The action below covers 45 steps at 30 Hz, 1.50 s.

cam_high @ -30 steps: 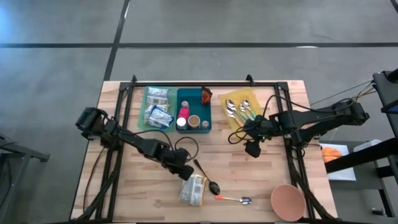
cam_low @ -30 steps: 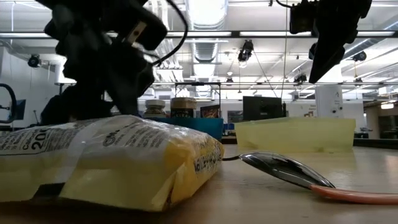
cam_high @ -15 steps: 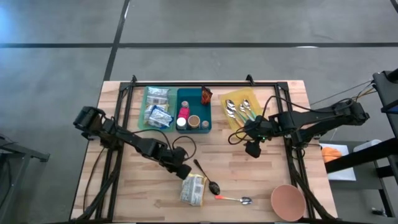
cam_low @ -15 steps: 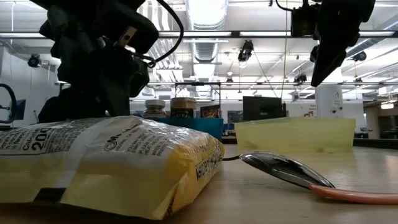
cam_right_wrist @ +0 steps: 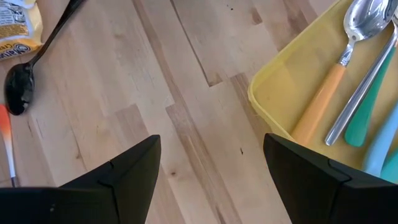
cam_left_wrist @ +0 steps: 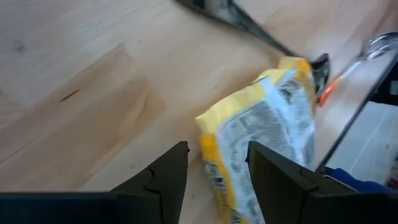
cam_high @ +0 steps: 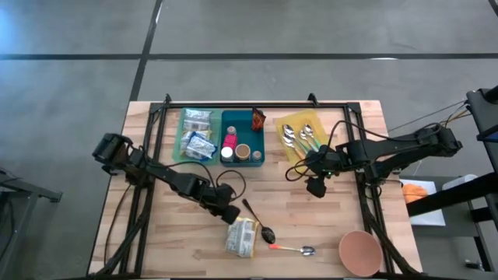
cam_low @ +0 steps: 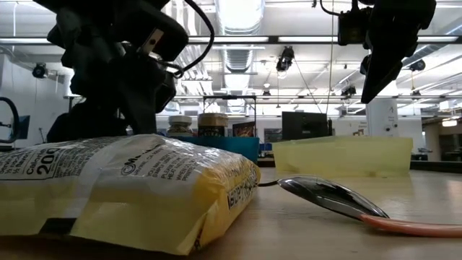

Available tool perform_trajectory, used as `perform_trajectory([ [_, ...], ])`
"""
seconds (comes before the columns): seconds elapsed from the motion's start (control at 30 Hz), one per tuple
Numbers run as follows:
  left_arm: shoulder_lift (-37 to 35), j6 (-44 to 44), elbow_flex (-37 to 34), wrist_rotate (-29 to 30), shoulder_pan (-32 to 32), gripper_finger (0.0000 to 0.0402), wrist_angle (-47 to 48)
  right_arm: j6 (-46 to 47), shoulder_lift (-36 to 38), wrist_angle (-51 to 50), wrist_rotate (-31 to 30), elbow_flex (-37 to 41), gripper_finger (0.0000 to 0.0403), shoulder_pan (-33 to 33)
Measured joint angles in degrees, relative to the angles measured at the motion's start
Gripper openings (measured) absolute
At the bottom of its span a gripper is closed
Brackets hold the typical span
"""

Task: Pick & Place Food Item
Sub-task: Put the yellow noodle pack into the green bin

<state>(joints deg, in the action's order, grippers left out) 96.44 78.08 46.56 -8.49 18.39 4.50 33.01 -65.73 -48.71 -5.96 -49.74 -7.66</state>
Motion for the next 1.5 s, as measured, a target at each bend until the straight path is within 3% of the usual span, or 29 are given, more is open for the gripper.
perform_trajectory([
  [0.8,5.4,0.8,0.0,-1.0,-0.2,0.0173,-9.4,0.0,0.0,0.1,0.2,0.0,0.0283,0.0],
  [0.93,5.4,-0.6,0.0,-1.7,-0.1,0.0137,-9.1,0.0,0.0,0.1,0.2,0.0,0.0283,0.0],
  [1.17,5.4,-2.5,0.0,-1.8,-0.1,0.0013,-9.0,0.0,0.0,0.1,0.2,0.0,0.0283,0.0],
  [1.5,4.0,-1.5,1.4,-1.3,-0.1,0.0002,-8.6,0.0,0.0,0.1,0.4,0.0,0.0283,0.0],
])
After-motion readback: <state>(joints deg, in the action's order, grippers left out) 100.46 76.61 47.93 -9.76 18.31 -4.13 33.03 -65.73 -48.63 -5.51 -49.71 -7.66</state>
